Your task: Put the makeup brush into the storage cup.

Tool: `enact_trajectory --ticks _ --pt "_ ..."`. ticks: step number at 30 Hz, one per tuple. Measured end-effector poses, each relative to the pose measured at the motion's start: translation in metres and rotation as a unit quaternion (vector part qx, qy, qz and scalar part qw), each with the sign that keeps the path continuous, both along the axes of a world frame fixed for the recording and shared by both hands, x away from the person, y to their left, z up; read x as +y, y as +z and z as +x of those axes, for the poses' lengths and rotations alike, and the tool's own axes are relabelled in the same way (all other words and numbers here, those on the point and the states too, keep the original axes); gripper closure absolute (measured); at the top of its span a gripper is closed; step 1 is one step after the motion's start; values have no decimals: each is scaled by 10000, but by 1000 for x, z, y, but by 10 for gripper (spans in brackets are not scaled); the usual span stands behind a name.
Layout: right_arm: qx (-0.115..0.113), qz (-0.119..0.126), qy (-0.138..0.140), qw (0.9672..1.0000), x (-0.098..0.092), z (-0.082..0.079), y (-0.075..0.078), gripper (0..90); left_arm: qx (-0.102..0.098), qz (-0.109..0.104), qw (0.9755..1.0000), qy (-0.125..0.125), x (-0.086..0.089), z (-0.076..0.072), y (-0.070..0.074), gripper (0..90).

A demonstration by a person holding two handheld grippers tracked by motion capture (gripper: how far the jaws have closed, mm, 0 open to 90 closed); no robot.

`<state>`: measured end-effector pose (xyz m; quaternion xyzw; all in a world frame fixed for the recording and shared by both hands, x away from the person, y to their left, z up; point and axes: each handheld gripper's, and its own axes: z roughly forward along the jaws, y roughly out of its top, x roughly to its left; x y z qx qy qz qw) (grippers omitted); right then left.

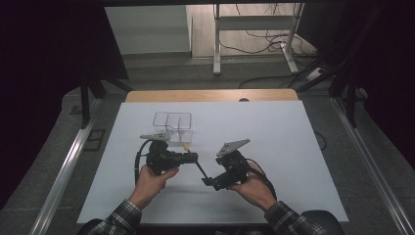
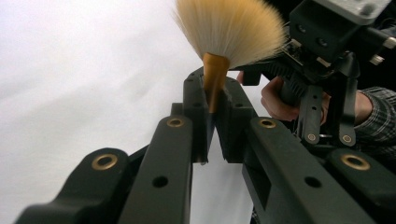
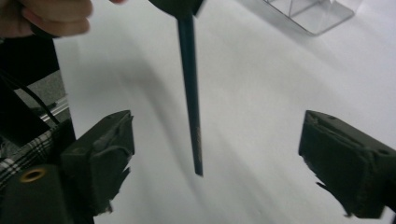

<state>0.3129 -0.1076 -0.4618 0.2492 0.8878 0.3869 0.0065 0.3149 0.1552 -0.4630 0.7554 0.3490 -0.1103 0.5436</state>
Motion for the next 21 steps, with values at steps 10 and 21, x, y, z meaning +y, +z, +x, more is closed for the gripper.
enact_trajectory --ticks 10,21 --pt "27 -174 -78 9998 -5 4 -6 31 -98 187 9998 65 3 -1 2 831" --pt "121 -177 -221 9995 -15 10 -9 19 -238 466 9984 223 8 -3 4 829"
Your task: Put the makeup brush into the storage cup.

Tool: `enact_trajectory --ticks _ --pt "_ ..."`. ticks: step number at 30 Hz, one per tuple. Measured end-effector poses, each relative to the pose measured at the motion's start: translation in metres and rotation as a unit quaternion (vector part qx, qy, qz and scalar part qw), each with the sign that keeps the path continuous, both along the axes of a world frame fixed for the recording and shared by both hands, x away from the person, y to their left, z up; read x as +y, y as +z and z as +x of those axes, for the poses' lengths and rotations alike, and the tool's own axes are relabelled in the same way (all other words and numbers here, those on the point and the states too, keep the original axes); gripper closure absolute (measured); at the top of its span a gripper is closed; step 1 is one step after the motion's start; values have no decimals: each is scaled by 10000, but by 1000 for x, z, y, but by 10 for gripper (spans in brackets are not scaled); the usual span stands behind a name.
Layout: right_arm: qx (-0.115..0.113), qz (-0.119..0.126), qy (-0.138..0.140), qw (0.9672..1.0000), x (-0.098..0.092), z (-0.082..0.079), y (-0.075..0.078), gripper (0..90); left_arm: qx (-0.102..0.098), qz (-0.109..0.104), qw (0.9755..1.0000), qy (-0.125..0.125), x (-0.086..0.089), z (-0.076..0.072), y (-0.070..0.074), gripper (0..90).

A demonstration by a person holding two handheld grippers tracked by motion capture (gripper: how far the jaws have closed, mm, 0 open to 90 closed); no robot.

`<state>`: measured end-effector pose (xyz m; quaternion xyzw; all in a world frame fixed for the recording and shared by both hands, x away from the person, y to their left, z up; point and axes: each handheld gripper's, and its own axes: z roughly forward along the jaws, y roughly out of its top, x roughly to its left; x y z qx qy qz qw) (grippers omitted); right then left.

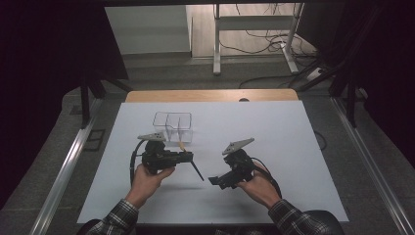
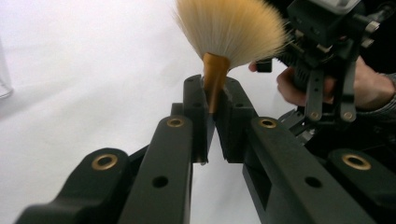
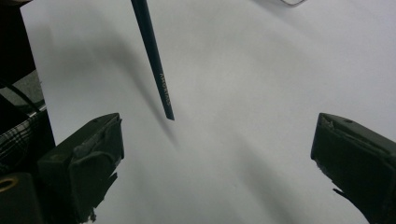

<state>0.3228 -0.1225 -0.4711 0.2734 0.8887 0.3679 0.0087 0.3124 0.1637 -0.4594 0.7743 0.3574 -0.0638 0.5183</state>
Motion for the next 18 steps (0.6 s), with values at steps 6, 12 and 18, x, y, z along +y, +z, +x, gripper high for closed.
enact_trajectory --ticks 6,12,18 --pt "-104 -175 -40 9998 -3 1 -3 0 -74 113 9999 59 2 -1 1 828" --pt "-272 -308 -31 9992 -3 0 -4 0 -120 262 9995 124 4 -1 1 828" --pt "-412 -492 -61 9979 -8 1 -4 0 -216 459 9985 227 7 -2 3 828"
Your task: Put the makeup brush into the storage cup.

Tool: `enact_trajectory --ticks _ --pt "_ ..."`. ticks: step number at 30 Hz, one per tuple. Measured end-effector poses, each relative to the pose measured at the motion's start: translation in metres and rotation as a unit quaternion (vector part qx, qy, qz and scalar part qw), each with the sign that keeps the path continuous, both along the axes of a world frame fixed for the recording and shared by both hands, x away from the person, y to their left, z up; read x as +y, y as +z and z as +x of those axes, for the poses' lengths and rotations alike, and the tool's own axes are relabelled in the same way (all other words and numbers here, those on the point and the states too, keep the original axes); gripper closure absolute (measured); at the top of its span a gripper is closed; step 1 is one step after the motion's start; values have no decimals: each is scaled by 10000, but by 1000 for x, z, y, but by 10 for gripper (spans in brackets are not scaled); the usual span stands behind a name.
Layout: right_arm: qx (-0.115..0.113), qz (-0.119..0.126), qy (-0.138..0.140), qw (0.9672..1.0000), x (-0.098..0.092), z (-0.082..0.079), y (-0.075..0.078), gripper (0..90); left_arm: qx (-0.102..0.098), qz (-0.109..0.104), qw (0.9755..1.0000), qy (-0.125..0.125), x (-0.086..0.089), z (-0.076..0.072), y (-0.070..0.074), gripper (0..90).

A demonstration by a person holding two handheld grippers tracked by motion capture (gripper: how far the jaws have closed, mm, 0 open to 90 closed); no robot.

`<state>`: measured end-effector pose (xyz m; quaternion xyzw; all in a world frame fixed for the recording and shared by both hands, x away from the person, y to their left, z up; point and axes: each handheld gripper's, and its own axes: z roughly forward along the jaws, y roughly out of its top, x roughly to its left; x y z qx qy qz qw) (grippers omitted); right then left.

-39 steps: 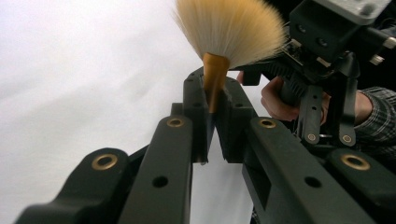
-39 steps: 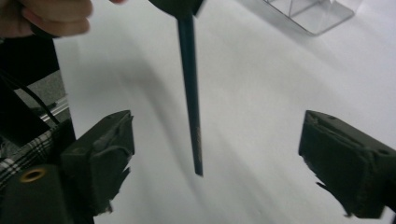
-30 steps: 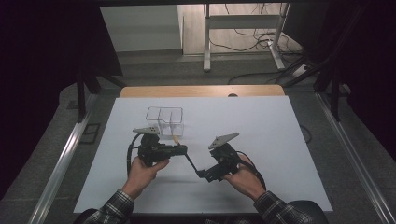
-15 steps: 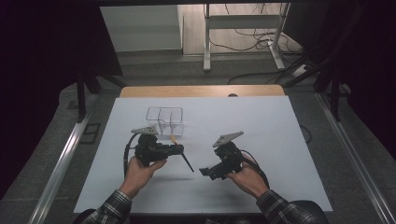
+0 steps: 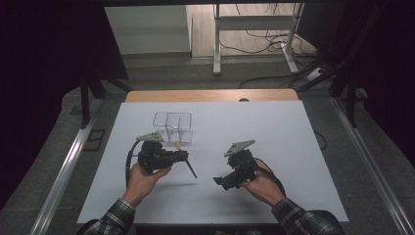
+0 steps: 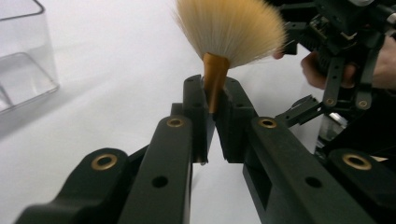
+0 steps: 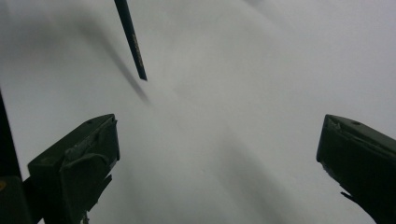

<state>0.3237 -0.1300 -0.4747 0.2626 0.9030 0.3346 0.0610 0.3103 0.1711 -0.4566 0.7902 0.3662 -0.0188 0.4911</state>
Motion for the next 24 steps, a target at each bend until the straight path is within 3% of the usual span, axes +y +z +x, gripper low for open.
enact_trajectory --ticks 14,24 --pt "-237 -242 -23 9994 -10 2 2 0 -117 262 9993 246 8 1 2 827" --pt "-259 -358 -192 9988 -23 6 4 0 -222 401 9977 507 17 1 4 828"
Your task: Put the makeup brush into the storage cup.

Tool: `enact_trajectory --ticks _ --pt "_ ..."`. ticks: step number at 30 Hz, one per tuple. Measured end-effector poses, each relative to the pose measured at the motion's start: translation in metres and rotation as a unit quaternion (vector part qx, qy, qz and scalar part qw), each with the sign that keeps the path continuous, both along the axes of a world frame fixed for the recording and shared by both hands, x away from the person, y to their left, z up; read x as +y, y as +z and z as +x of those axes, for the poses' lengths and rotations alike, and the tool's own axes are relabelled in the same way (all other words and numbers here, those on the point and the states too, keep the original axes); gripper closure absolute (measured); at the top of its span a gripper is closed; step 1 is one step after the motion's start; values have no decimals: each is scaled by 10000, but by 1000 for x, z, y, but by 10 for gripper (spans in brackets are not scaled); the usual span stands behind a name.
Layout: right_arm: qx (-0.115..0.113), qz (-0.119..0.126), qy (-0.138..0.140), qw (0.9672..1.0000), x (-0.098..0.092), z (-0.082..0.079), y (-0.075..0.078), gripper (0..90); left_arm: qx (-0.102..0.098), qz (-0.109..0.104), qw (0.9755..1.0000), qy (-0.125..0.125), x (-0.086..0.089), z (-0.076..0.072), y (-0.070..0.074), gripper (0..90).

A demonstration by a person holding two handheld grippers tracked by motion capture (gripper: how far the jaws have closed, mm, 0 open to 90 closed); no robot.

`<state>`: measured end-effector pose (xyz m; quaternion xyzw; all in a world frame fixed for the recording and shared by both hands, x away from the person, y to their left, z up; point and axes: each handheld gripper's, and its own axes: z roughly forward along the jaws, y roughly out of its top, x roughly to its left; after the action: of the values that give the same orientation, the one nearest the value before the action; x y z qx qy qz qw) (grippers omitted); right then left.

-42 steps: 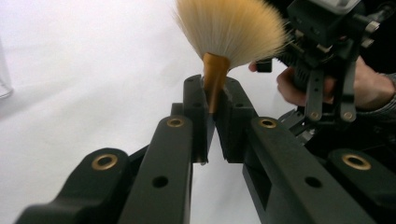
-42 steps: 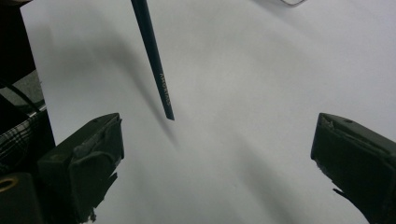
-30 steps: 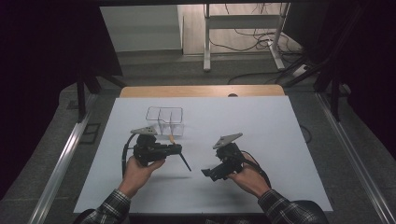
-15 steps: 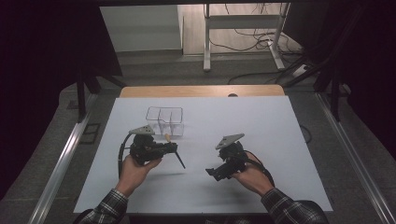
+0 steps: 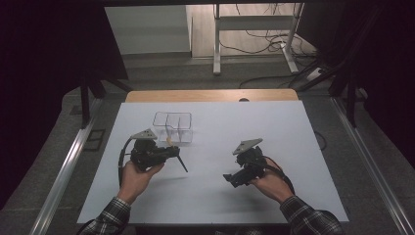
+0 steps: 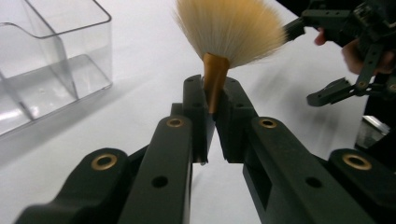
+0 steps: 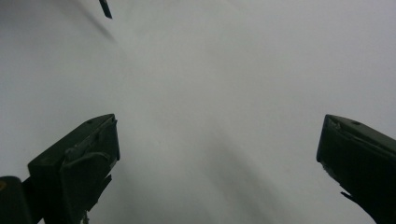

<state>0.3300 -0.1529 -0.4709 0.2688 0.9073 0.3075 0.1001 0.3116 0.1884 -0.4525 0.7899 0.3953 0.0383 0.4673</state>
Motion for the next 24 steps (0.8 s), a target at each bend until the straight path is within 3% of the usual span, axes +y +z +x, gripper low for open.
enact_trajectory --ticks 12,24 --pt "-77 -138 -183 9997 -17 4 3 0 -158 139 9997 135 2 2 1 828" --pt "-112 -298 -311 9990 -31 4 4 0 -343 106 9991 234 2 9 9 828"
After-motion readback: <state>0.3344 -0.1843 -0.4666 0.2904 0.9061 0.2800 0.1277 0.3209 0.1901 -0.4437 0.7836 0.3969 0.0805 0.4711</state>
